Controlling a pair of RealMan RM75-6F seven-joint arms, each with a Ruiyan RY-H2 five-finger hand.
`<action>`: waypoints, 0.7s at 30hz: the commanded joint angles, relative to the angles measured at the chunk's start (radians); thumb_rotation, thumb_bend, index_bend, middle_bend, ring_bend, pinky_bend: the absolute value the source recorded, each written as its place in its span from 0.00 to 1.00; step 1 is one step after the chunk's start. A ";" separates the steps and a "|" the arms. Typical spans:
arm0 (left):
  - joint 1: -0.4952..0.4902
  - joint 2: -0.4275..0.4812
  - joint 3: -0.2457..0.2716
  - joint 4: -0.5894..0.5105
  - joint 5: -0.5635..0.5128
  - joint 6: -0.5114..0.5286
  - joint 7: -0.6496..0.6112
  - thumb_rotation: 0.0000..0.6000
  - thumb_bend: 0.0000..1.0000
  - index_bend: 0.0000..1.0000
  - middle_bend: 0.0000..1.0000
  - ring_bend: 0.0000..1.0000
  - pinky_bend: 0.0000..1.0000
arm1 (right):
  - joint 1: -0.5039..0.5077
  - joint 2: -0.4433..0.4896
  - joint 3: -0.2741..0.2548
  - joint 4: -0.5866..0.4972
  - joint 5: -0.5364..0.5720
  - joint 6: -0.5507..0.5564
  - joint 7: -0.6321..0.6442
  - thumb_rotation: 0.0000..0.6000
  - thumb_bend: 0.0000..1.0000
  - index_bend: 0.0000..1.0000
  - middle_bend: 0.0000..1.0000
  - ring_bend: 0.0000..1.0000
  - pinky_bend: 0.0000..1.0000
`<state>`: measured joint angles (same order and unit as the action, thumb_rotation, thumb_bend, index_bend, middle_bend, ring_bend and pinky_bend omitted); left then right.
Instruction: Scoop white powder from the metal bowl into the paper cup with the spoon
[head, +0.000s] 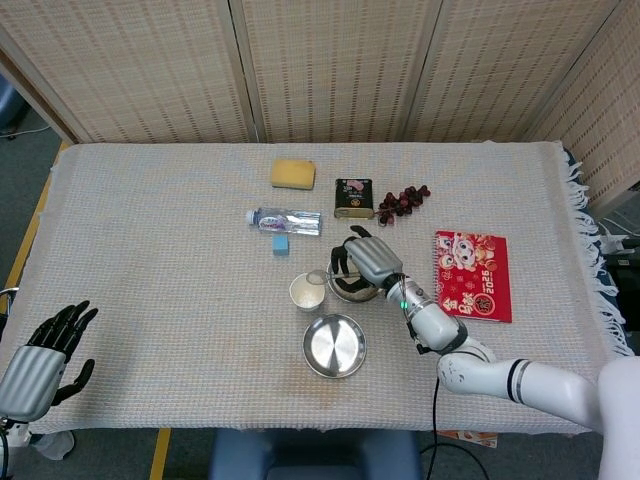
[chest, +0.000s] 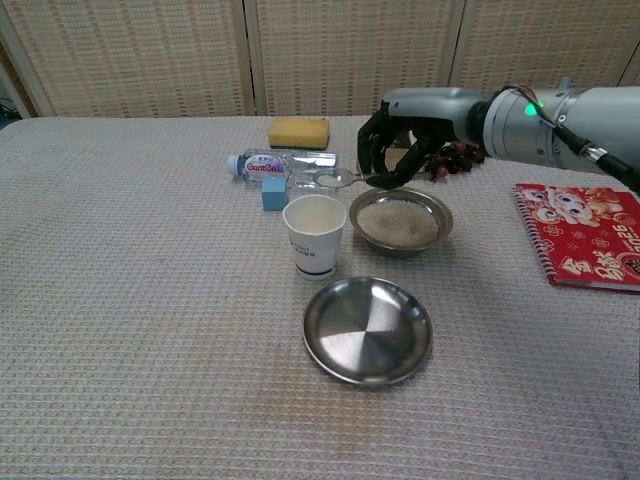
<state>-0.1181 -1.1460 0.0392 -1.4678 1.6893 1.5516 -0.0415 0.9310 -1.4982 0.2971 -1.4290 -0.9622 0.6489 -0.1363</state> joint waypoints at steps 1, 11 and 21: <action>0.002 0.003 0.000 0.003 -0.001 0.003 -0.007 1.00 0.44 0.00 0.00 0.06 0.19 | 0.057 -0.026 -0.036 -0.018 0.061 0.039 -0.123 1.00 0.34 0.98 0.61 0.25 0.03; 0.010 0.021 0.013 0.004 0.015 0.020 -0.069 1.00 0.44 0.00 0.00 0.06 0.19 | 0.143 -0.099 -0.130 -0.041 0.125 0.242 -0.512 1.00 0.34 0.98 0.61 0.25 0.03; 0.019 0.033 0.022 -0.001 0.033 0.038 -0.097 1.00 0.44 0.00 0.00 0.06 0.19 | 0.191 -0.163 -0.225 -0.010 0.026 0.349 -0.795 1.00 0.34 0.98 0.61 0.25 0.03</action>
<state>-0.1010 -1.1188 0.0561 -1.4655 1.7135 1.5856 -0.1168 1.1049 -1.6402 0.1111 -1.4483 -0.8868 0.9543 -0.8601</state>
